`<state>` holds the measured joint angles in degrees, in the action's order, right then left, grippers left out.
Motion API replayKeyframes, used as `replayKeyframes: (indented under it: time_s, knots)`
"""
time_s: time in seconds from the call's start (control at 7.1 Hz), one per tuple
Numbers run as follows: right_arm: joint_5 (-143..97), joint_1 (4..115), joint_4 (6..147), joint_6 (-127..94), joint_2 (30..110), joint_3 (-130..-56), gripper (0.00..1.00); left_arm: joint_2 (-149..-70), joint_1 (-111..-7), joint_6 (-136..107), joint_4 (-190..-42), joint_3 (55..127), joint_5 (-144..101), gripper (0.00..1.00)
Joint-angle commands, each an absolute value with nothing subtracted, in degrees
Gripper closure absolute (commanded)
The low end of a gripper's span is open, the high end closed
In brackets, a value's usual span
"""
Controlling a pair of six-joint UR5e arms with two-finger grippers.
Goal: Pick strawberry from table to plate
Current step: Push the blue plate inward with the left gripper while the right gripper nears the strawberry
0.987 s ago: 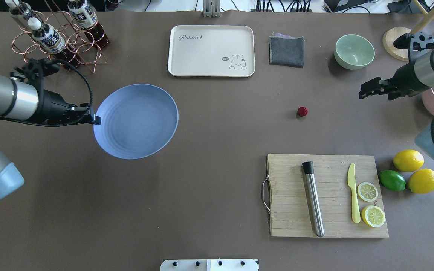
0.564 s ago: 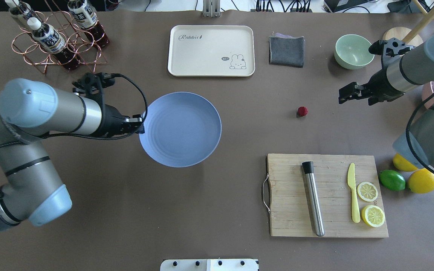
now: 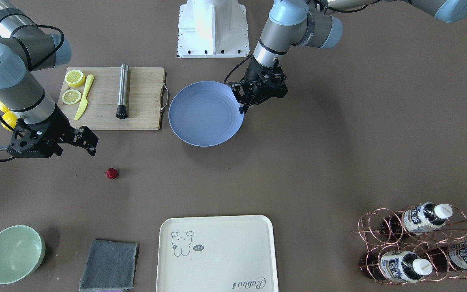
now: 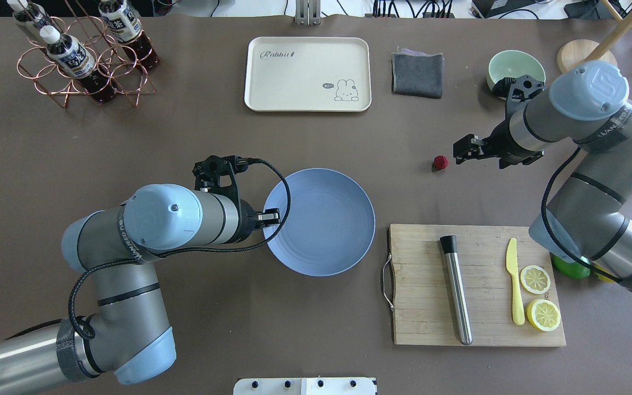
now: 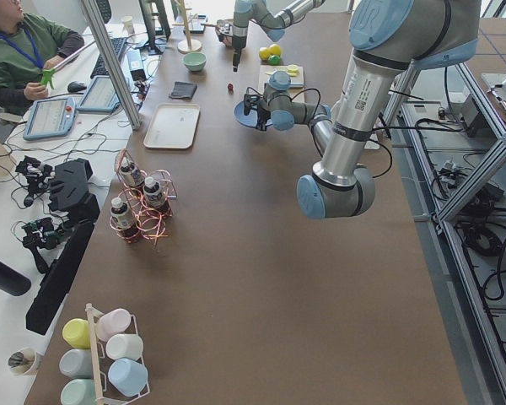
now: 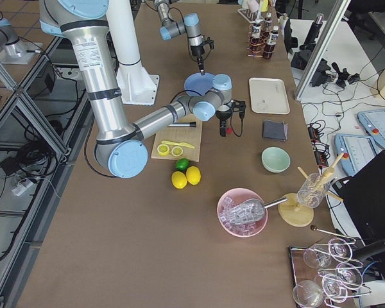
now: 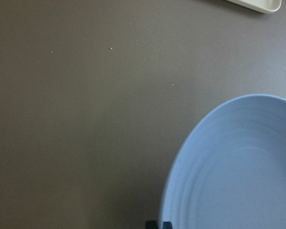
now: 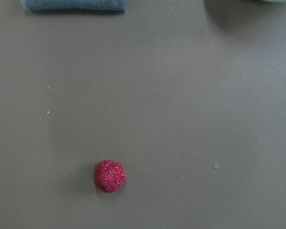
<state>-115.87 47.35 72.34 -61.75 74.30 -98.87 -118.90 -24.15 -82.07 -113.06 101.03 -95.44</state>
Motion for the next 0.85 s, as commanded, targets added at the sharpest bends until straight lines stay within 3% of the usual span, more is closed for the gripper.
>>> replayKeyframes:
  time_s: [0.0,0.7]
  knots:
    - [-115.49,46.06,72.25,-62.75,74.18,-98.70,0.00,-118.92,-24.17,-82.09,-113.38,99.23,-95.27,1.00]
    - [-114.53,44.83,72.33,-62.75,71.73,-96.25,0.00,-118.21,-24.52,-81.74,-113.29,98.96,-95.27,1.00]
